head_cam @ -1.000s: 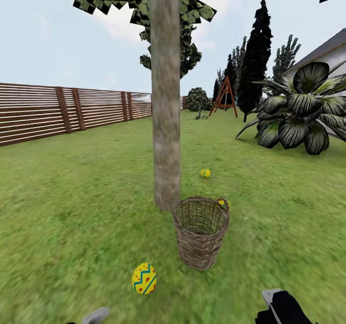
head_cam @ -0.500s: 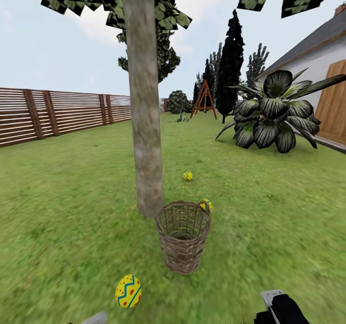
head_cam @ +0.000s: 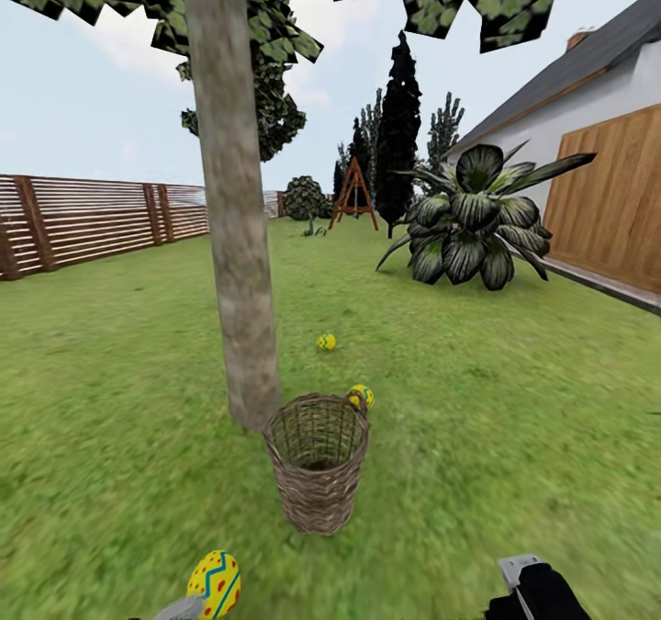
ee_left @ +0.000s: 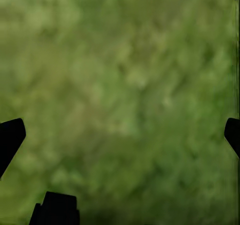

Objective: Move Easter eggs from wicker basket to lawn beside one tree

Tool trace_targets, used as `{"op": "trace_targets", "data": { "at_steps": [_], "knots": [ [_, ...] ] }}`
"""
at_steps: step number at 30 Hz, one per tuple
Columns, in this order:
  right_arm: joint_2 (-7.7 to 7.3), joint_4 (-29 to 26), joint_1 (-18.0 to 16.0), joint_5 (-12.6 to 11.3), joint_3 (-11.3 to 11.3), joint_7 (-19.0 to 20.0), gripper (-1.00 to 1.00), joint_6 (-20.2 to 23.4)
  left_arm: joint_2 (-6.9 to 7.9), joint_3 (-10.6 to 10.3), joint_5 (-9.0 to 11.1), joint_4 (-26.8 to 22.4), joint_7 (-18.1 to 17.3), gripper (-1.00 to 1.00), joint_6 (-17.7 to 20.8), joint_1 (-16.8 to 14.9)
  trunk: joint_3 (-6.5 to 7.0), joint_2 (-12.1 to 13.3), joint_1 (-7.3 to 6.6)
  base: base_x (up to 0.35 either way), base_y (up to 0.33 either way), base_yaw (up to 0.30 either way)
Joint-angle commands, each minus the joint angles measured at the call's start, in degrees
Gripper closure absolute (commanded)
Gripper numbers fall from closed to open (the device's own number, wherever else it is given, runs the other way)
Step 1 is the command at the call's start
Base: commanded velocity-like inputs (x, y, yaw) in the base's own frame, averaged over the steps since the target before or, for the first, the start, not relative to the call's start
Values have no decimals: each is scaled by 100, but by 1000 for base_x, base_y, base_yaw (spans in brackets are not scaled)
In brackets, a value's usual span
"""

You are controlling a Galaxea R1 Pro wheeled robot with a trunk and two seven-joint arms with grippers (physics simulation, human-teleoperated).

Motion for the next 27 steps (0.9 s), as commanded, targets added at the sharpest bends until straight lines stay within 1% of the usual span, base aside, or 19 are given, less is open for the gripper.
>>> {"op": "trace_targets", "data": {
  "at_steps": [1,3,6,12,16,17,21,27],
  "knots": [
    [4,-6,-4,64,-7,53,-100,19,-4,37,0,-7,-17,-100,-37,0,14,39,-24,0,0,-255],
    [2,-6,-4,65,-1,53,-100,18,-8,31,2,-2,-18,-100,-143,0,51,119,-68,0,0,-250],
    [5,-4,-4,74,8,53,-100,18,-5,26,1,5,-50,-100,-171,0,106,239,-133,0,0,-243],
    [14,72,-4,83,19,53,-100,18,3,34,11,7,-62,-100,-148,0,220,480,-265,0,0,-234],
    [35,96,-4,87,20,53,-100,18,21,45,11,0,-56,-100,-22,0,304,640,-353,0,0,-219],
    [44,97,-4,88,20,53,-100,18,22,43,11,-1,-51,-100,-9,0,305,640,-353,0,0,-120],
    [77,99,-4,94,20,48,-100,18,24,41,11,-2,-34,-100,8,0,306,640,-353,0,0,90],
    [99,105,-4,108,28,26,-100,18,17,41,11,-2,-32,-100,14,0,306,640,-353,0,0,258]
  ]
}}
